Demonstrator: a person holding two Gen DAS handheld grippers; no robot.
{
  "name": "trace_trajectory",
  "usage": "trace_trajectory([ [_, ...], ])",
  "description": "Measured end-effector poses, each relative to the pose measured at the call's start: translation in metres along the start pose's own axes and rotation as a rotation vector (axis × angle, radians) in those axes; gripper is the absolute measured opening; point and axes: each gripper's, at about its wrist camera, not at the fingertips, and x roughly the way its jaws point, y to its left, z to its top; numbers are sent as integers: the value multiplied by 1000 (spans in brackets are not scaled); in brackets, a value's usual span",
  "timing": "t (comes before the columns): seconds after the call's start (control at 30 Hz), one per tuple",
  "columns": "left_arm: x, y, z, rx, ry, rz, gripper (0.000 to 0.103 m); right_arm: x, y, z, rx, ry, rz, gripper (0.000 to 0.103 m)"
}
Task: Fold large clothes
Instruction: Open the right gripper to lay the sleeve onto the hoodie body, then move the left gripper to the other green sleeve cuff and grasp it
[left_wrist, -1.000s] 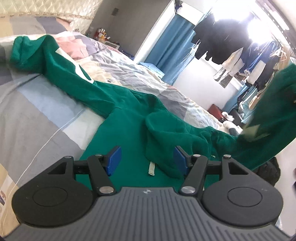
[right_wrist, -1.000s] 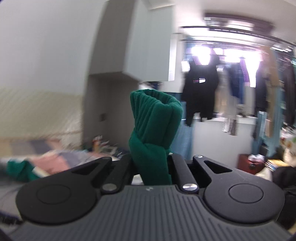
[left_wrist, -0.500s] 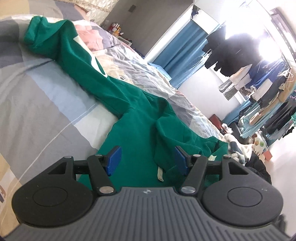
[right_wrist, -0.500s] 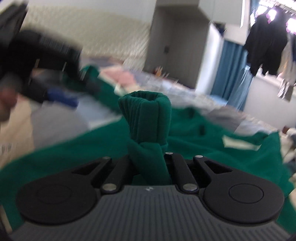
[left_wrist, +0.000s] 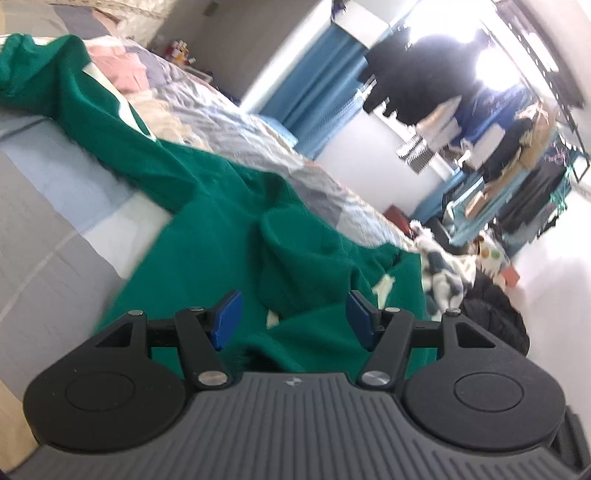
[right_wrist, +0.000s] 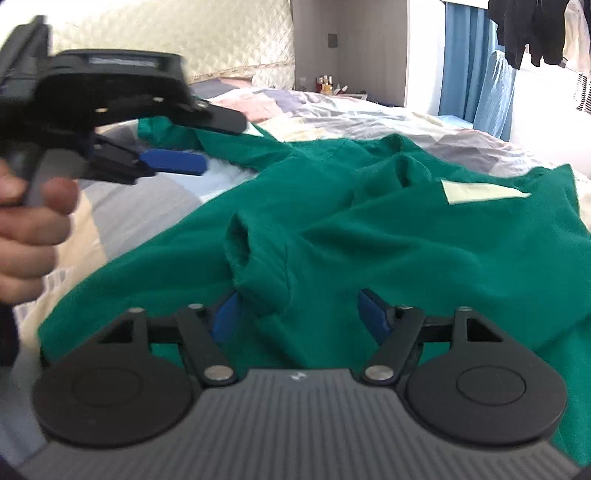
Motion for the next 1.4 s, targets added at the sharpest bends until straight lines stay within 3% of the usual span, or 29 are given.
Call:
trace_trajectory([
  [0.2, 3, -31, -23, 105, 32, 40, 67, -27, -20, -5, 108, 6, -108, 78],
  [0.33, 7, -45, -35, 153, 54, 70, 67, -43, -43, -4, 232, -55, -163, 78],
  [0.47, 18, -50, -44, 195, 86, 99, 67, -46, -53, -4, 252, -98, -196, 78],
  [0.83, 57, -41, -64, 267, 214, 224, 67, 3, -91, -6, 350, -72, -212, 78],
  [1.0, 70, -35, -72, 283, 255, 267, 67, 32, -106, -19, 382, -16, -229, 78],
  [1.4, 72, -30, -71, 247, 257, 264, 67, 44, -107, -32, 355, 0, -226, 78],
])
